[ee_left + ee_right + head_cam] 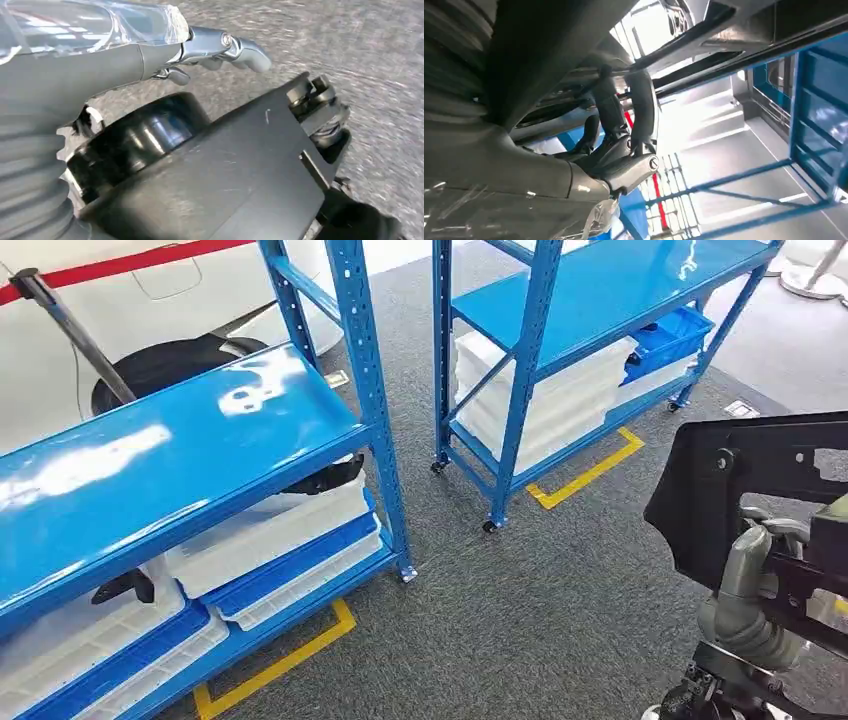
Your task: Take the parts from the cabinet and place them on the table.
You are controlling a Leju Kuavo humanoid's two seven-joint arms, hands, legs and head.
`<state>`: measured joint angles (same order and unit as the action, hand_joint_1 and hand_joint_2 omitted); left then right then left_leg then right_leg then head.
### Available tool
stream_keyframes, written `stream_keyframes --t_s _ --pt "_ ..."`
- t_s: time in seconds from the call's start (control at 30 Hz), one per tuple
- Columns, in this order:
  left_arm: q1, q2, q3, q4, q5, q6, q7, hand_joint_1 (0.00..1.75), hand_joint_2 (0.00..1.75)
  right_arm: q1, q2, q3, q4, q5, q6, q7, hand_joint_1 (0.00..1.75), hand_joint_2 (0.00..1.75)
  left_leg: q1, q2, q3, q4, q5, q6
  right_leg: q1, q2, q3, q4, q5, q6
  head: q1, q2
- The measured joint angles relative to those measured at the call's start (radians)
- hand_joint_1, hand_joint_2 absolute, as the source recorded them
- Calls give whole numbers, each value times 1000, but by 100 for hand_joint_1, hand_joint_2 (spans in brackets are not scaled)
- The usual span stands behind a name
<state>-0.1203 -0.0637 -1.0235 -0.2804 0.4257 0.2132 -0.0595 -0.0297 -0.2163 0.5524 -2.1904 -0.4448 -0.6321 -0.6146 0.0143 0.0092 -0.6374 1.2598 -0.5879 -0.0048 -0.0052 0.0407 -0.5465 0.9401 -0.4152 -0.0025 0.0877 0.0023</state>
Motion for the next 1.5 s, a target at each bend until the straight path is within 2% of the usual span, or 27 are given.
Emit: stream_keyframes --t_s 0.07,0.1,0.13,0.17,0.2,0.3,0.33,0.37,0.43,0.5,0.57,0.6,0.63,0.67,0.8,0.83,0.87,0.93,1.0,1.1,1.13,1.17,1.3,1.33,1.4,1.47,1.5 --pt "1 0 0 0 0 -5 0 0 175 1 0 0 -5 19 -16 -2 175 175 -7 -14 76 -161 92 25 7 29 3 0 2 1 0 0" --pt "3 1 0 0 0 -8 0 0 175 1 0 0 -8 27 -22 -2 175 175 -14 -44 121 -258 136 39 7 41 4 0 4 3 1 0" --pt "3 5 0 0 0 -8 0 0 175 1 0 0 -11 32 -27 -3 175 175 -17 -103 144 -316 143 58 5 50 0 1 6 7 1 0" --pt "2 4 -2 0 0 -10 0 0 175 1 0 -1 -14 38 -32 -3 175 175 -15 -94 144 -330 145 50 13 60 -6 5 7 10 1 0" --pt "2 4 -4 0 0 -10 0 0 175 2 0 -1 -14 41 -34 -2 175 175 -20 -86 141 -328 147 47 2 66 -11 5 11 17 0 0" --pt "1 3 -13 0 0 -10 -5 0 175 9 2 -2 -22 46 -36 -1 175 175 -15 -53 140 -338 160 60 -2 85 -22 7 16 33 -1 0" --pt "-2 3 -14 0 0 -10 -6 0 175 12 2 -4 -22 47 -38 -2 175 175 -17 -44 140 -338 161 62 5 22 -35 38 -9 36 1 0" --pt "-2 3 -17 0 1 -10 -8 0 175 10 2 -5 -23 46 -38 0 175 175 -17 -31 139 -338 161 64 4 -10 -65 101 -51 41 5 0" --pt "2 3 -22 0 1 -11 -8 0 175 13 2 -6 -22 45 -39 0 175 175 -20 -3 137 -338 161 65 2 -28 -140 269 -132 47 4 0" --pt "7 3 -22 0 4 -10 -8 0 175 18 2 -8 -22 44 -39 0 175 175 -22 27 134 -338 160 65 1 -31 -170 341 -145 49 4 0" --pt "4 3 -22 0 6 -10 -10 0 175 22 2 -9 -22 41 -40 1 175 175 -25 54 134 -338 160 65 2 -39 -88 202 -76 41 4 0" --pt "3 3 -22 0 6 -10 -11 0 175 22 2 -10 -22 38 -40 2 175 175 -27 62 136 -338 160 65 6 -60 -31 107 -42 34 4 0" --pt "2 3 -22 0 6 -10 -11 0 175 22 2 -10 -23 38 -40 3 175 175 -28 72 140 -338 159 64 14 -114 27 18 -24 22 4 0" --pt "2 3 -22 0 9 -10 -12 0 175 21 2 -11 -23 37 -40 4 175 175 -38 79 138 -334 154 57 23 -118 32 -7 -30 19 3 0" --pt "4 3 -23 0 23 -10 -15 0 175 27 3 -14 -23 36 -40 5 175 175 -39 111 139 -331 148 41 15 -73 25 -13 -17 1 -2 0" --pt "3 3 -23 0 24 -11 -15 0 175 26 4 -13 -23 36 -40 9 175 175 -32 61 134 -312 133 31 12 -68 22 -13 -14 -1 -3 0" --pt "5 3 -23 0 29 -11 -18 0 175 22 6 -13 -23 36 -40 14 175 175 -27 17 103 -240 85 25 8 -57 19 -12 -12 -5 -7 0" --pt "11 4 -22 0 42 -11 -18 0 175 16 8 -13 -21 37 -40 19 175 175 -22 1 22 -66 4 17 7 -36 14 -12 -10 -9 -11 0" --pt "4 4 -21 0 42 -15 -22 0 175 14 10 -13 -17 42 -40 27 175 175 -18 0 -16 14 -6 13 7 -11 13 -11 -8 -9 -14 0" --pt "7 5 -21 0 45 -14 -21 0 175 2 16 -8 -13 55 -40 37 175 175 -14 -15 78 -195 122 16 5 31 20 -10 -9 -8 -15 0" --pt "10 6 -21 0 47 -12 -22 0 175 -2 18 -6 -13 63 -40 40 175 175 -13 -60 116 -293 170 21 2 43 19 -11 -9 -6 -16 0" --pt "11 8 -21 1 50 -11 -24 0 175 -7 19 -6 -13 72 -40 41 175 175 -11 -91 128 -325 165 27 10 53 15 -6 -9 2 -16 0" --pt "11 8 -21 1 48 -11 -29 0 175 -1 23 -5 -14 97 -40 50 175 175 -13 -60 134 -345 164 41 2 91 0 -9 -3 26 -18 0" --pt "8 6 -21 2 45 -12 -28 0 175 4 24 -5 -15 102 -40 53 175 175 -9 -46 140 -353 169 47 -3 60 -2 7 -15 28 -21 0" --pt "5 6 -22 2 37 -13 -26 0 175 5 24 -6 -17 109 -40 53 175 175 -9 -24 142 -353 167 55 -2 -11 -70 142 -91 38 -18 0" --pt "6 6 -24 2 33 -13 -16 0 175 20 26 -8 -19 110 -40 52 175 175 -11 3 142 -353 164 57 -7 -27 -156 310 -152 47 -18 0" --pt "6 6 -25 2 29 -13 -12 0 175 30 25 -12 -20 109 -40 51 175 175 -11 16 144 -353 163 57 -9 -29 -175 341 -150 51 -18 0"
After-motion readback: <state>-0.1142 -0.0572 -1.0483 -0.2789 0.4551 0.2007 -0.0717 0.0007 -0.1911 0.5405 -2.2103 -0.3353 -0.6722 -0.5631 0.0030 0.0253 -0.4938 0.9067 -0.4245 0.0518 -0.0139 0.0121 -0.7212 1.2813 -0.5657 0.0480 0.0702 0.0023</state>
